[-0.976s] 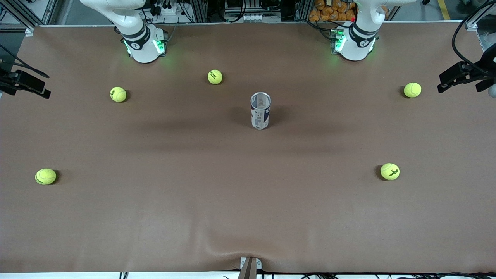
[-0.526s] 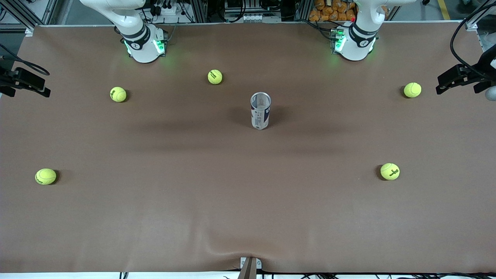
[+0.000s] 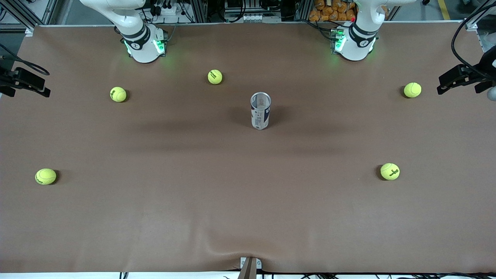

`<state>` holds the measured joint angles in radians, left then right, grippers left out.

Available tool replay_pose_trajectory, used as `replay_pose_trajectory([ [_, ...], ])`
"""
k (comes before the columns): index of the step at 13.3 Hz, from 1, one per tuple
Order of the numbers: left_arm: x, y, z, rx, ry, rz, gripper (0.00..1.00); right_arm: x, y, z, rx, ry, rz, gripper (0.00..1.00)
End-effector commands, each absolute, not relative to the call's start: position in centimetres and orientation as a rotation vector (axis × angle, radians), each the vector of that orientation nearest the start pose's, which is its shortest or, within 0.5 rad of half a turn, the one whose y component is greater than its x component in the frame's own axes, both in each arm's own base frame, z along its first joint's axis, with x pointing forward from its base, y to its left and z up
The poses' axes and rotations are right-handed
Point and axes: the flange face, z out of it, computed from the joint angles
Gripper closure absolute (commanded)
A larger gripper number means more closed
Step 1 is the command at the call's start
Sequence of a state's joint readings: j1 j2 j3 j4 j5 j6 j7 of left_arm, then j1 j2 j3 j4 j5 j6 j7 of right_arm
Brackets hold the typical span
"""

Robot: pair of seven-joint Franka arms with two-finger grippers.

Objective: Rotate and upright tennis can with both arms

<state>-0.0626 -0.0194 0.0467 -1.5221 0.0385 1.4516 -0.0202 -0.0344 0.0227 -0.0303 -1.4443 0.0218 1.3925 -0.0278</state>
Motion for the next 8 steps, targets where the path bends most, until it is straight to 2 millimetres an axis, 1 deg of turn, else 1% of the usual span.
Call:
replay_pose_trajectory([
  [1, 53.49, -0.58, 64.76, -3.117, -0.018, 0.066, 0.0, 53.94, -3.16, 66.23, -3.127, 0.033, 0.1, 0.0],
  [8, 53.68, -0.89, 64.42, -3.156, -0.015, 0.078, 0.0, 53.96, -3.08, 66.24, -3.127, 0.033, 0.098, 0.0],
])
